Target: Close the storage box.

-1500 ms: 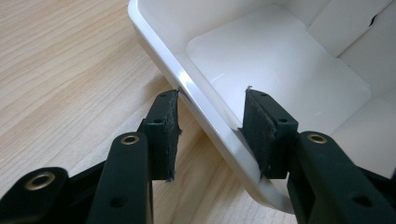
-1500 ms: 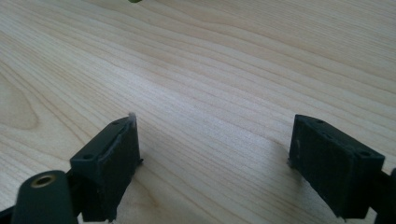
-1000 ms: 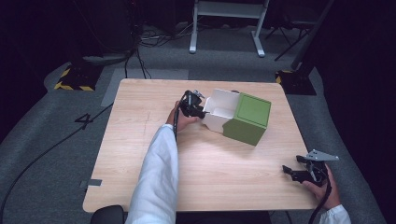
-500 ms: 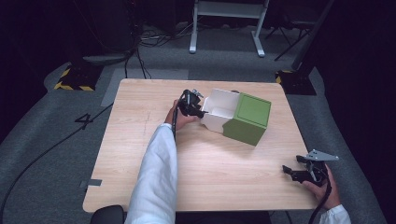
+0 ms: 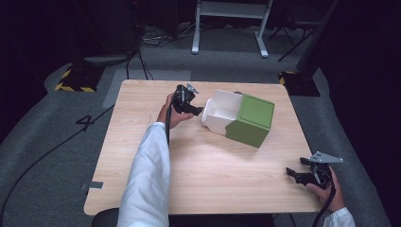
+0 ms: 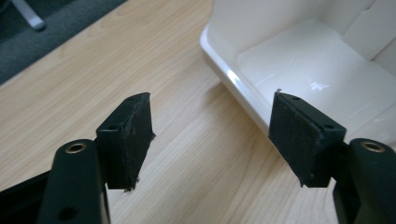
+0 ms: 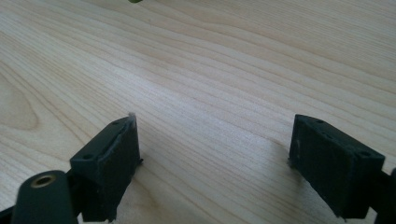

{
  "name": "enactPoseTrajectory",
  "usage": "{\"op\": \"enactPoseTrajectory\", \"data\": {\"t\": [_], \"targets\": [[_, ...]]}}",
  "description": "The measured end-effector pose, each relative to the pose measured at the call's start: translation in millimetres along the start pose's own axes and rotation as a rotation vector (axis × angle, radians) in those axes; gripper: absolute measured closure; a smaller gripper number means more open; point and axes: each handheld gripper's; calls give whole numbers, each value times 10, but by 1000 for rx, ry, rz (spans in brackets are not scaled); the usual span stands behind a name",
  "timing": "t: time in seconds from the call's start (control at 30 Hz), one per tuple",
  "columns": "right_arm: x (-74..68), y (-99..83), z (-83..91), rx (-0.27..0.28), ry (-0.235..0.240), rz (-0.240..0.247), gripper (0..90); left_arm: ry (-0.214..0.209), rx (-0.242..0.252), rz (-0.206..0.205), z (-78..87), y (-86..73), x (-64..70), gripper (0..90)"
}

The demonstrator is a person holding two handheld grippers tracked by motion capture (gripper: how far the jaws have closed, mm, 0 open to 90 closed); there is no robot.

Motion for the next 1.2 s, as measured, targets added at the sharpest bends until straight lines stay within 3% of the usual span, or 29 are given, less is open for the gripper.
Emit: {"op": "enactPoseTrajectory", "data": {"t": [0.33,0.47,0.53,0.97,1.2], "targets": [[0,0,0,0,0,0,160,103,-37,-57,267,-109,41,212],[0,0,0,0,0,0,160,102,-53,-74,362,-170,86,178],[-1,0,0,0,0,-1,160,106,-65,-104,409,-223,128,175],[-1,-2,1,1,-1,0,159,170,-141,-210,625,-540,344,180],[-1,-3,3,1,-3,-2,160,174,-166,-237,730,-738,466,179]]}}
Point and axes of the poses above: each handheld gripper's, and its own axes: z roughly backward along the jaws, y roughly out of its top, x roughly to its right, and after that the axes turned 5 degrees about -y, right-handed
